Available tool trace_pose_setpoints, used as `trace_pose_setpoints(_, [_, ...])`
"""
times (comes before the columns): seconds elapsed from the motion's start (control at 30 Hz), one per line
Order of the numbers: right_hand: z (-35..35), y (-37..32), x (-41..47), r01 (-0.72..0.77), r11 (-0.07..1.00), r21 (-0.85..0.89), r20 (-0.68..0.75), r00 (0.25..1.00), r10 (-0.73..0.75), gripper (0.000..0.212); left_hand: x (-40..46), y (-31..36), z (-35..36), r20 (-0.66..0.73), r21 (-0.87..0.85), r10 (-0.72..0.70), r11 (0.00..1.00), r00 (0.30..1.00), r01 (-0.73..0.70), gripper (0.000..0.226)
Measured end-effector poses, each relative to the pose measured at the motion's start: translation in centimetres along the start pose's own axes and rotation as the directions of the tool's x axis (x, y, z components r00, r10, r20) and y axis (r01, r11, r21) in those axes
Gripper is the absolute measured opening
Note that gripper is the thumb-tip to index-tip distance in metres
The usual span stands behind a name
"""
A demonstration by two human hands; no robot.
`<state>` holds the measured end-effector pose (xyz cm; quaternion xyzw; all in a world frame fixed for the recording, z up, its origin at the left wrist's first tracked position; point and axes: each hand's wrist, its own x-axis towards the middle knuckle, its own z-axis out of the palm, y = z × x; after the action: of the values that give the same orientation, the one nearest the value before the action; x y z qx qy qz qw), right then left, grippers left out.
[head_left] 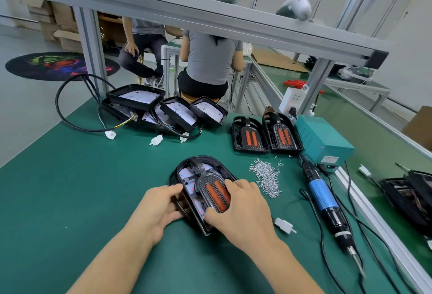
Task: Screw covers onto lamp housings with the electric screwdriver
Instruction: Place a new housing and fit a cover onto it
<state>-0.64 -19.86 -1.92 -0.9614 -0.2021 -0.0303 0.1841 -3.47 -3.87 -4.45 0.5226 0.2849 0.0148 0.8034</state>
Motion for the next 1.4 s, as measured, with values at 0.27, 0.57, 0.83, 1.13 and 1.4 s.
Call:
trace_pose_setpoints(0.27, [0.2,-0.2,0.3,0.032,0.994,-0.107,0.001,0.999,-0.032,0.048,1.3,0.5,-0.7,-0.128,0.687,0.472,0.676,0.872,-0.265,0.052])
trace_pose_setpoints(0.57, [0.9,0.8,-0.2,0.045,0.991,-0.129,-0.09,0.994,-0.057,0.05,3.8,1.6,-0.1,0.08,0.618,0.398,0.7,0.914,-0.359,0.014])
trace_pose_setpoints(0.83, [0.5,1.6,0.1,0.114,0.985,-0.131,-0.096,0.987,-0.127,0.051,3.7,1.8,-0.1,0.089,0.613,0.401,0.7,0.912,-0.368,0.029])
trace_pose_setpoints(1.13, [0.2,2.5,-0.8,0.22,0.975,0.031,-0.086,0.972,-0.217,0.057,3.8,2.1,0.3,0.097,0.831,0.456,0.451,0.885,-0.324,0.022])
trace_pose_setpoints(1.4, [-4.0,10.7,-0.7,-0.103,0.967,0.232,-0.267,0.949,0.165,0.041,2.6,3.2,-0.6,0.018,0.947,0.377,0.291,0.926,-0.137,0.031])
